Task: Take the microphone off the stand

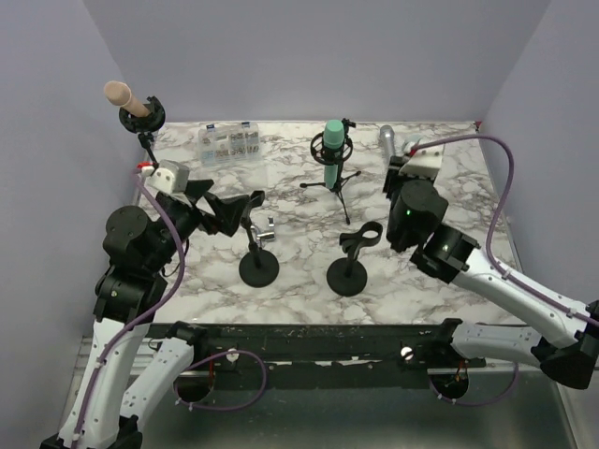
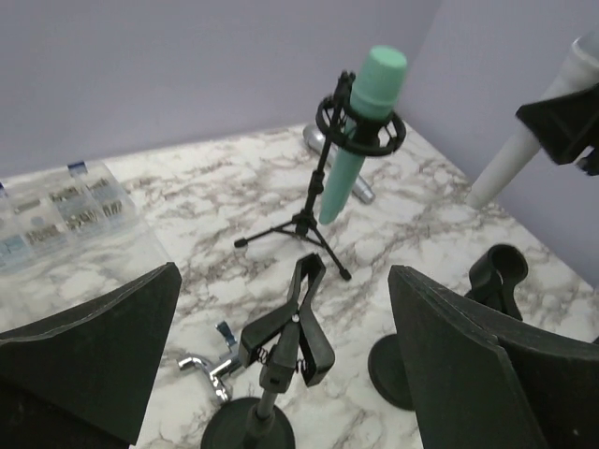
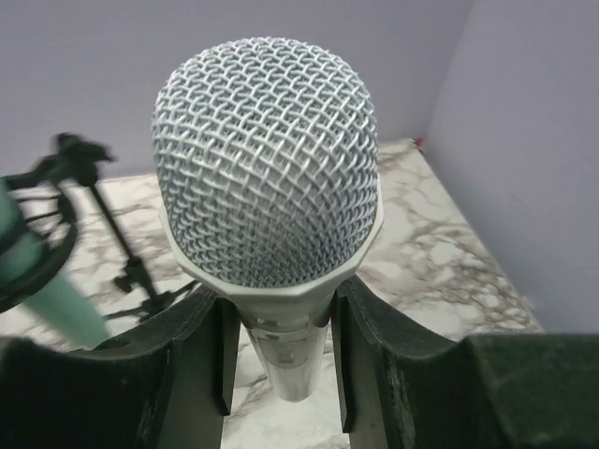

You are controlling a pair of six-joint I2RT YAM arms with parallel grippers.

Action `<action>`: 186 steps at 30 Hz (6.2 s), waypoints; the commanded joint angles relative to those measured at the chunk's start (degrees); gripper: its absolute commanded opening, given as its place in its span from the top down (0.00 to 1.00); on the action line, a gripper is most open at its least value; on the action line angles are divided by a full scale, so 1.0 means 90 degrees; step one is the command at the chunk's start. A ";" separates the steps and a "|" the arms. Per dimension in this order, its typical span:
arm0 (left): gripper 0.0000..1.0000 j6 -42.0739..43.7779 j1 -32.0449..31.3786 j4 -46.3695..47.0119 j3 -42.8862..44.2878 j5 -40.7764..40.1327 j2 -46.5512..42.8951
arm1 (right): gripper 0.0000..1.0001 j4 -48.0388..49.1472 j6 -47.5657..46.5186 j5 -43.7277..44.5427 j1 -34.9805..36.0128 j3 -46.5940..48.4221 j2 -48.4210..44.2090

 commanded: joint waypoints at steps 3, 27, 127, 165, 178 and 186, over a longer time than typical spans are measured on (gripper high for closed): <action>0.03 -0.0301 0.0046 0.0711 0.0606 -0.0505 0.0477 | 0.99 -0.0632 0.1271 -0.1277 -0.2106 0.0102 0.0634; 0.03 0.0571 -0.0373 0.1095 -0.0431 -0.1875 -0.0169 | 0.99 -0.2374 0.1641 -0.4714 -0.5872 0.4241 0.6815; 0.03 0.0656 -0.0589 0.1467 -0.0939 -0.2428 -0.0044 | 0.05 -0.1473 0.4937 -1.0086 -0.5418 0.0796 0.0958; 0.03 0.0676 -0.0589 0.1558 -0.1038 -0.2772 -0.0198 | 0.22 0.1341 0.7540 -0.8581 -0.0241 0.0925 0.2927; 0.03 0.0627 -0.0589 0.1540 -0.1028 -0.2735 -0.0147 | 0.27 0.1258 0.7405 -0.8468 -0.0172 0.1149 0.2894; 0.03 0.0607 -0.0589 0.1537 -0.1028 -0.2716 -0.0143 | 0.38 0.1220 0.7441 -0.8515 -0.0167 0.1163 0.3103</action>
